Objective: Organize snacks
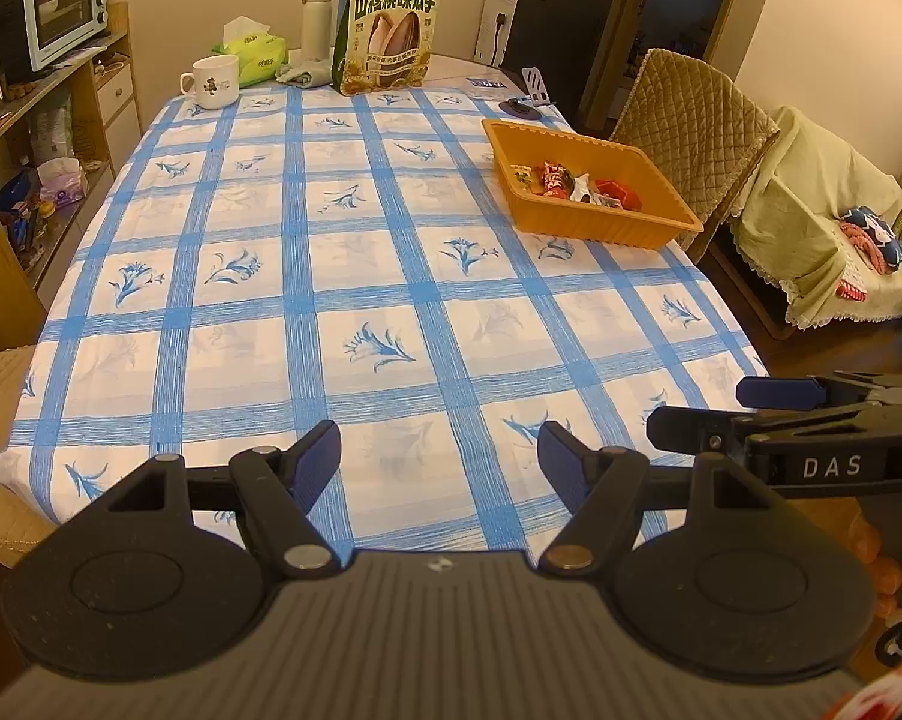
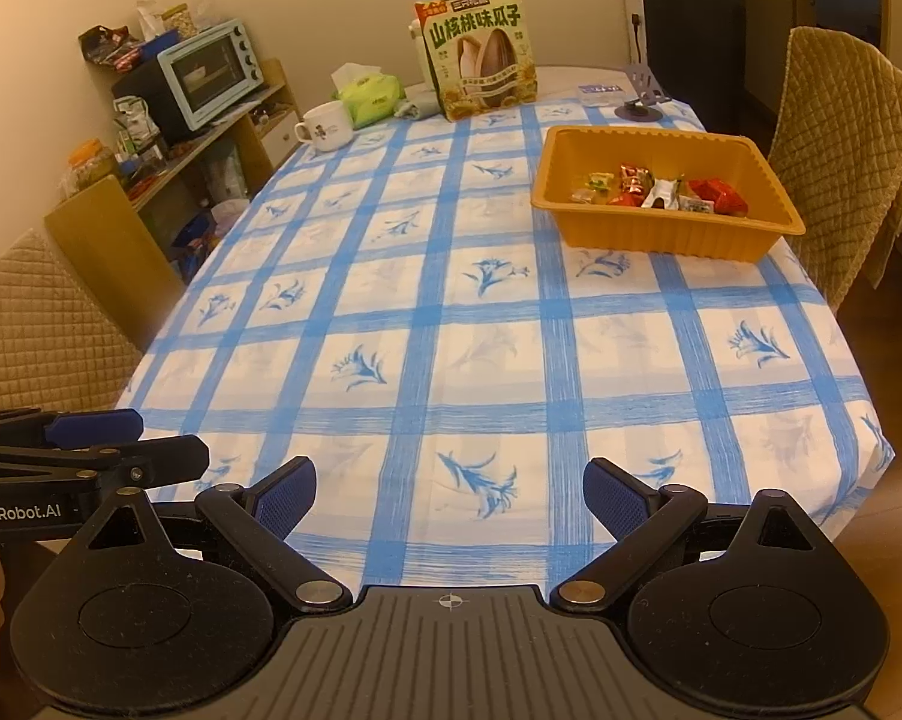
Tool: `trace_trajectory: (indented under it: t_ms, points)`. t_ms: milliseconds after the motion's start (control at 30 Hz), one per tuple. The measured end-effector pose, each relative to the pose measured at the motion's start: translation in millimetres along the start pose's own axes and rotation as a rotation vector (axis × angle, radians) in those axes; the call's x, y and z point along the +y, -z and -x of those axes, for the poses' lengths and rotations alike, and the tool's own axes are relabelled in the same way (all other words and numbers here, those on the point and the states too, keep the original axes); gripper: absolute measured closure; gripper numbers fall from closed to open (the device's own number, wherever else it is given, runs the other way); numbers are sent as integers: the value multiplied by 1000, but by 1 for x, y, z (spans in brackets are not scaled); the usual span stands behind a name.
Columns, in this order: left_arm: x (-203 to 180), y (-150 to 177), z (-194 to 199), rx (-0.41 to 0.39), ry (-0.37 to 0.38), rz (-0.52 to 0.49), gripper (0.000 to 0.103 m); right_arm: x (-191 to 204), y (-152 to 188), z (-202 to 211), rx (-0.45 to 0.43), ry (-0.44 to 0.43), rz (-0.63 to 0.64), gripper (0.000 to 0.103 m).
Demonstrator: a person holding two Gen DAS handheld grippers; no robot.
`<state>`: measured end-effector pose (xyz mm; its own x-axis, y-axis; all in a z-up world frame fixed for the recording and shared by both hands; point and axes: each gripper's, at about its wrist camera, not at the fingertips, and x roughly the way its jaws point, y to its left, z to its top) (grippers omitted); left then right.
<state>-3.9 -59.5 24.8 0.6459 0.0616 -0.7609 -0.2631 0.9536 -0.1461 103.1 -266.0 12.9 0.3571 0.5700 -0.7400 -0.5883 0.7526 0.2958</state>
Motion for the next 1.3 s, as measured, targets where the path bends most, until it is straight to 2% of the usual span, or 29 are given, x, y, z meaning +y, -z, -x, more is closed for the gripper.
trace_trajectory:
  t_ms: [1300]
  points:
    - [-6,-1,-1,0,7,-4,32,-7,-3,-1,-2,7,-6,8]
